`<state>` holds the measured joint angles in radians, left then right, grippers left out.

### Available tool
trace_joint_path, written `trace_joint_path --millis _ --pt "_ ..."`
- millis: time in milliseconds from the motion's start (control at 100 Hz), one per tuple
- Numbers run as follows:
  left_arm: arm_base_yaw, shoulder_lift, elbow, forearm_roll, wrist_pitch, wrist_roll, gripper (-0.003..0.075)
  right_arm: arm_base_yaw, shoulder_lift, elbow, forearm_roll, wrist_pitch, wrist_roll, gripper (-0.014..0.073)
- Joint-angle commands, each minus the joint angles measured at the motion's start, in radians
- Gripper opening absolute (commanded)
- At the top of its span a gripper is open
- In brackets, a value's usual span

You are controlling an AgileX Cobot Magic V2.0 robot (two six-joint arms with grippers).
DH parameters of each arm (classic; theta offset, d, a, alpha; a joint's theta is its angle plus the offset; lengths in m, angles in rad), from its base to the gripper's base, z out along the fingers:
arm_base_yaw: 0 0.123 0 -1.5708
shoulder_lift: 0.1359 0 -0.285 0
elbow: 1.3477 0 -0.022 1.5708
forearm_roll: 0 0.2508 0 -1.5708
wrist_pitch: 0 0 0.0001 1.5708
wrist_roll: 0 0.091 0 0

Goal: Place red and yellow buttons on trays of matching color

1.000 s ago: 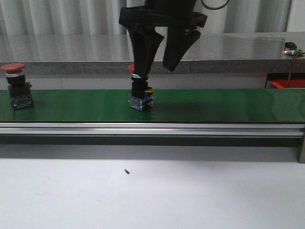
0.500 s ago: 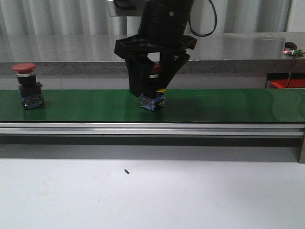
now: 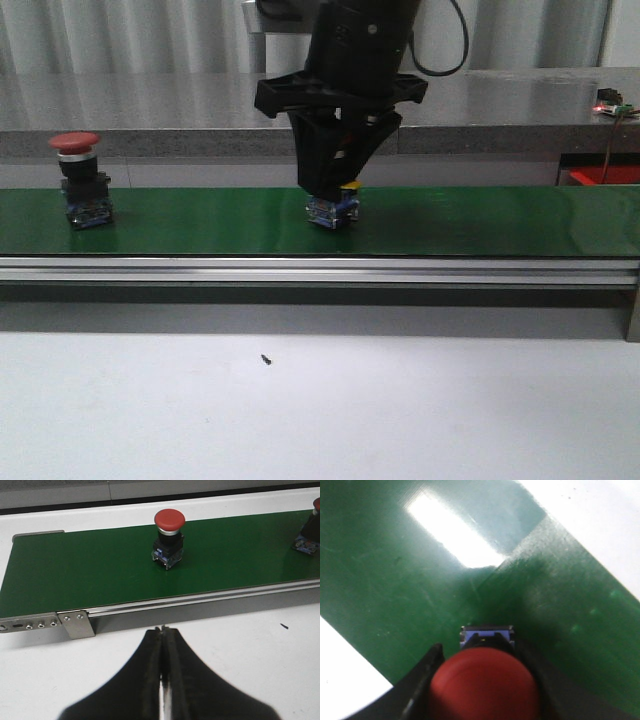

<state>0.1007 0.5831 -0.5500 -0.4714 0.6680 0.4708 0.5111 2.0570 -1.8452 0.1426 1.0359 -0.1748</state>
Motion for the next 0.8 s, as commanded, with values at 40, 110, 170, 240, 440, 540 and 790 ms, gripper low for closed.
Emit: trace_joint_path --millis 40,110,170,240,440,540,790 --pt "-0.008 -0.001 -0.026 -0.033 -0.059 0.0 -0.002 -0.06 -0.125 -0.034 0.008 -0.014 0.004 0.0108" --pt "-0.008 -0.001 -0.026 -0.033 -0.059 0.0 -0.002 -0.106 -0.153 -0.034 0.008 -0.008 0.004 0.0108" --pt "-0.008 -0.001 -0.026 -0.033 -0.059 0.0 -0.002 -0.146 -0.173 -0.034 0.008 -0.005 0.004 0.0108" --pt "-0.008 -0.001 -0.026 -0.033 -0.059 0.0 -0.002 -0.21 -0.194 -0.034 0.008 0.0 0.004 0.0108" --pt "-0.008 -0.001 -0.026 -0.033 -0.059 0.0 -0.002 -0.428 -0.233 -0.034 0.006 0.021 0.004 0.0108" --pt "-0.008 -0.001 -0.026 -0.033 -0.059 0.0 -0.002 -0.529 -0.235 -0.034 0.006 0.021 0.004 0.0108" --pt "-0.008 -0.001 -0.026 -0.033 -0.059 0.0 -0.002 -0.702 -0.231 -0.034 0.007 -0.044 0.02 0.0108"
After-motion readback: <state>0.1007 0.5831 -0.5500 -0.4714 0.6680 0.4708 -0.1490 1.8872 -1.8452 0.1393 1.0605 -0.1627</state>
